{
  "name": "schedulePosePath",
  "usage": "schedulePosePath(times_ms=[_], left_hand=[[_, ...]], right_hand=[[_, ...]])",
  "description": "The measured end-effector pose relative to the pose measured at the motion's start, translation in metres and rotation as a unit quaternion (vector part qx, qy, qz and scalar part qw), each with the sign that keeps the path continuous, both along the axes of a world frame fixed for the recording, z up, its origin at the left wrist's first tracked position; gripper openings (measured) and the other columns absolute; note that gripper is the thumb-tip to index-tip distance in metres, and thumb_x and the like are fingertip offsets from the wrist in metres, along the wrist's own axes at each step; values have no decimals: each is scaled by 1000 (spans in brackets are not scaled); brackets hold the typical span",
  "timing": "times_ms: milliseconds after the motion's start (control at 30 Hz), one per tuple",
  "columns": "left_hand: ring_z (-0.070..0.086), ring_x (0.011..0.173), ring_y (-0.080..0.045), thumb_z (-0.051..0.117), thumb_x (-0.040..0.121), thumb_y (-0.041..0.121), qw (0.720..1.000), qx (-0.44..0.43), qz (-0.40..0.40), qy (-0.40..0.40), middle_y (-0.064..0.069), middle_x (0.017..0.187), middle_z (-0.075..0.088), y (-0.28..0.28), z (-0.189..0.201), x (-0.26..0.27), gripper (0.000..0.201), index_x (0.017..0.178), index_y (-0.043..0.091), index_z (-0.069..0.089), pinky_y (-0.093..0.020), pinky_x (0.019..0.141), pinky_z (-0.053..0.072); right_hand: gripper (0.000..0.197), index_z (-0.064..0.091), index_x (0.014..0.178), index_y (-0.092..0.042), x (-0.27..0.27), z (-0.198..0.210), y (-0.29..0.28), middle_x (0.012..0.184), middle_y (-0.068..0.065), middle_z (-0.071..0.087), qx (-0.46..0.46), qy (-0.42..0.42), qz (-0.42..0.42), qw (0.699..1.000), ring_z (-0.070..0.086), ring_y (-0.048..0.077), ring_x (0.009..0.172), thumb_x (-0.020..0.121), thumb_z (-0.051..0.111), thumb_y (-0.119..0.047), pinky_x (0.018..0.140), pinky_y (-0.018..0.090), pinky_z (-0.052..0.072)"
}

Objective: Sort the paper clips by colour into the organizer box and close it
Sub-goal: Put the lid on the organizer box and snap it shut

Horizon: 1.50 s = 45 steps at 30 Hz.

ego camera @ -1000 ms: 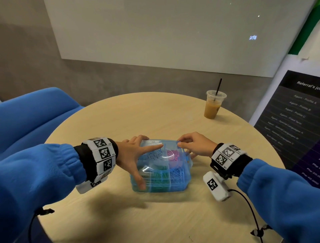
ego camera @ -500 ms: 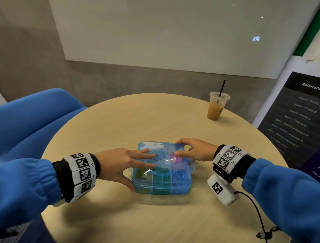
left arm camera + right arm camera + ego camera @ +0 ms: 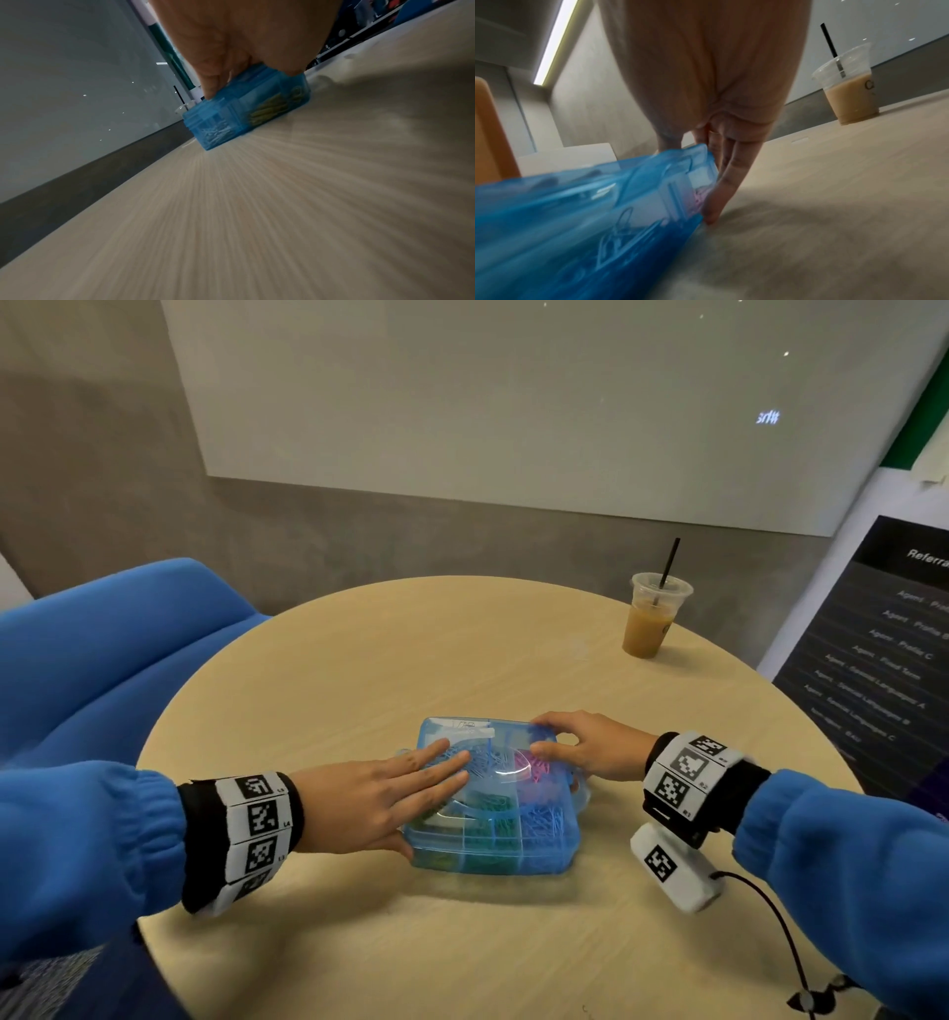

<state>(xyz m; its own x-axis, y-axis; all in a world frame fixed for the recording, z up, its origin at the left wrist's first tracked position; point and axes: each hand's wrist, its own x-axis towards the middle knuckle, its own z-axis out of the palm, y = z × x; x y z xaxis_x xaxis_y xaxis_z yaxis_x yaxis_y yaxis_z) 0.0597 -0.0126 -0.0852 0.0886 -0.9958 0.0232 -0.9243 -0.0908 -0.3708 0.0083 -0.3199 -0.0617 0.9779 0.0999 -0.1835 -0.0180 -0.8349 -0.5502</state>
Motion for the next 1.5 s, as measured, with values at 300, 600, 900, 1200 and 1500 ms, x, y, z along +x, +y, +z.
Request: schedulePosePath(times_ms=[300, 600, 900, 1200, 1500], left_hand=[[17, 140, 14, 15, 83, 80, 906, -63, 122, 400, 23, 153, 27, -11, 20, 7, 90, 147, 22, 40, -8, 113, 20], [67, 68, -9, 64, 80, 61, 668, -24, 492, 558, 7, 84, 71, -28, 42, 24, 54, 100, 11, 69, -21, 61, 44], [63, 55, -8, 72, 81, 49, 621, -4, 519, 587, -5, 76, 74, -39, 49, 29, 45, 86, 5, 72, -18, 51, 45], [66, 50, -6, 67, 88, 41, 643, 48, 529, 552, -5, 63, 72, -53, 62, 25, 43, 80, -1, 69, -16, 47, 50], [62, 42, -5, 68, 89, 32, 645, 27, 545, 534, 1, 46, 64, -57, 69, 16, 38, 63, 7, 59, -15, 45, 48]], right_hand=[[51, 52, 101, -7, -15, 7, 12, 94, 15, 68, -23, 68, -128, 989, 69, 23, 63, 86, 60, -55, 52, 30, 55], [41, 61, 74, -5, -22, 32, 5, 53, 5, 61, 43, 277, -160, 946, 56, 13, 44, 87, 67, -44, 47, 21, 46], [40, 58, 62, -7, -27, 30, 10, 40, -4, 48, 111, 273, -181, 938, 38, 5, 33, 93, 63, -32, 37, 14, 32], [33, 61, 68, -2, -21, 42, 26, 41, -2, 54, 42, 258, -174, 949, 40, 5, 30, 96, 59, -18, 35, 12, 32], [24, 62, 78, -2, -28, 38, 31, 47, 2, 59, 47, 232, -201, 950, 45, 7, 34, 95, 62, -19, 39, 15, 40]])
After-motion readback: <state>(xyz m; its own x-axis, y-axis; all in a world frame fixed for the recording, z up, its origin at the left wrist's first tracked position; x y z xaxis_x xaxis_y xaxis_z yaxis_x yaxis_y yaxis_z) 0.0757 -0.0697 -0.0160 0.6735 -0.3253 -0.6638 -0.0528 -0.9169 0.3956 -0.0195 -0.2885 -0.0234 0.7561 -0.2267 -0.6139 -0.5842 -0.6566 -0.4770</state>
